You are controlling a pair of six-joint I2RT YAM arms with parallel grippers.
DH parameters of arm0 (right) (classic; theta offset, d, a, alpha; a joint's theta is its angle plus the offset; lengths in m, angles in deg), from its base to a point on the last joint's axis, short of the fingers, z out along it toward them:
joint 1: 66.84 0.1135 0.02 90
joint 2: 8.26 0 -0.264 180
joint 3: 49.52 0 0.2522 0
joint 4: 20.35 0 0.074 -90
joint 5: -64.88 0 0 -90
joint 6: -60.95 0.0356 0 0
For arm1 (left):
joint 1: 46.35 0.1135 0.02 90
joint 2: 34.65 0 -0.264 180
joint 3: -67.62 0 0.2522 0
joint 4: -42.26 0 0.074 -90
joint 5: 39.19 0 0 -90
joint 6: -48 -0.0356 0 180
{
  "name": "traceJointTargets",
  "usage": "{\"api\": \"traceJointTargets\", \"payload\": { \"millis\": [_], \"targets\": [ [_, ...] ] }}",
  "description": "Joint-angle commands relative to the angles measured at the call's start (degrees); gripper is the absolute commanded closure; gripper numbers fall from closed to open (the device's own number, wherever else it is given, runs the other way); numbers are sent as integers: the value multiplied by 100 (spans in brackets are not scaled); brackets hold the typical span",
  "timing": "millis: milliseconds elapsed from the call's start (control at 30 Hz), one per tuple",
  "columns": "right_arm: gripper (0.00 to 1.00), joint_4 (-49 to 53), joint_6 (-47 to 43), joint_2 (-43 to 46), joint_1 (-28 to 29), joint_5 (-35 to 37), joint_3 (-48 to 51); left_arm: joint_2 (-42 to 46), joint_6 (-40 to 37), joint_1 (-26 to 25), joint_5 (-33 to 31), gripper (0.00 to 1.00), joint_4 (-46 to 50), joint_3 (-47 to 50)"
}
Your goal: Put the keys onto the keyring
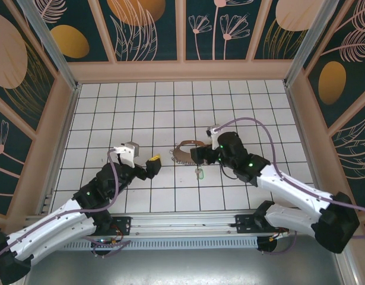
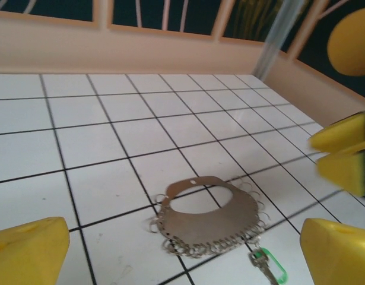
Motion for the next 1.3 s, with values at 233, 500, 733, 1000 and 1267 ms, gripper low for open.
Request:
{"api": "traceJointTargets", "payload": {
  "millis": [233,500,733,1000,1267],
  "targets": [
    [1,-2631,-1088,261,-2373,819,1037,-189,-604,283,-2677,1,-31,-359],
    [1,-5051,-1503,52,-3191,1168,2390,-1593,-942,2059,-1829,1,-1994,154],
    [1,-7143,-1823,-1021,-3957,-158,3137,-2755,-1220,3029,-1541,1,-4457,780],
    [1,-9106,-1587,-2898,-4344,-225,3325,-4050,-1655,3760,-1048,1,-5093,347],
    [1,-8181,-1261,-3118,-4489,44,2714,-4364,-1634,4491,-444,1,-5719,558]
  ]
}}
